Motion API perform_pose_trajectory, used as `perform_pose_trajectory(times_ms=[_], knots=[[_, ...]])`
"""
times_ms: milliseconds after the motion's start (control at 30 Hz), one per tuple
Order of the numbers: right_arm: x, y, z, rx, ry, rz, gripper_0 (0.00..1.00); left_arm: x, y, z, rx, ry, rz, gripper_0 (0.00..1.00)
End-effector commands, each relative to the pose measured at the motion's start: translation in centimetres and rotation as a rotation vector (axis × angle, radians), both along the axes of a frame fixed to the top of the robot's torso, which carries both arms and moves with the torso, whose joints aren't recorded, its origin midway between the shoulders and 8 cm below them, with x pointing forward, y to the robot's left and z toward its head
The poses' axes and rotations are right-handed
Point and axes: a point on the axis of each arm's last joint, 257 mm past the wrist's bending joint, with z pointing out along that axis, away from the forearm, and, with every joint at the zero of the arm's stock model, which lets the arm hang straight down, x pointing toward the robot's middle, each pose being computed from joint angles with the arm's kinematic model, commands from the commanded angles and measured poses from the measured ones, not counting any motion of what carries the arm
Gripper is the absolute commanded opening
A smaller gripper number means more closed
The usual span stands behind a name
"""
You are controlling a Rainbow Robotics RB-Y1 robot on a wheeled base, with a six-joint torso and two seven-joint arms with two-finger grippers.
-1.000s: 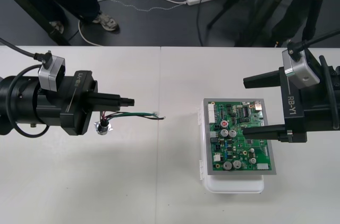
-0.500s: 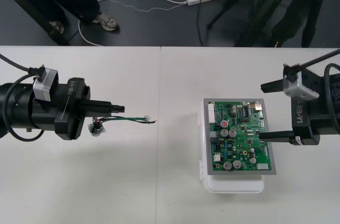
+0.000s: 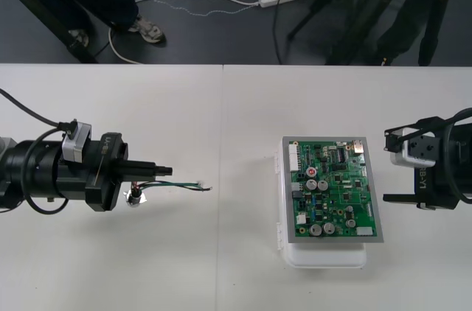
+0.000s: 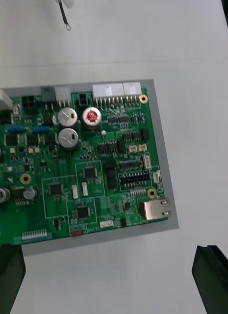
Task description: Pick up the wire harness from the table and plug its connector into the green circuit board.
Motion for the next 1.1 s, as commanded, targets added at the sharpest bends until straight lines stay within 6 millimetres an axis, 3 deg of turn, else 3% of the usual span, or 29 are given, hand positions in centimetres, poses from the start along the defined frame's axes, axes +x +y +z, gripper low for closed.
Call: perform_pose_trajectory(times_ms=[33,500,1100], knots=[[-0.4,-1.2,-1.0,-0.123,-0.028,0.03,1.0,-2.3,-0.8,-0.5,-0.052,-0.026,-0.094,0.0],[0.7,-3.3,-3.7,-0.299,-0.053,0.015,1.0,-2.4,-0.8,-2.8,0.004,-0.049,-0.092,0.0],[1.4,-4.7,-5.8,-0.426,-0.068,-0.014,1.0,-1.9,-3.2,-5.4,0.004,-0.063,-0.063,0.0]])
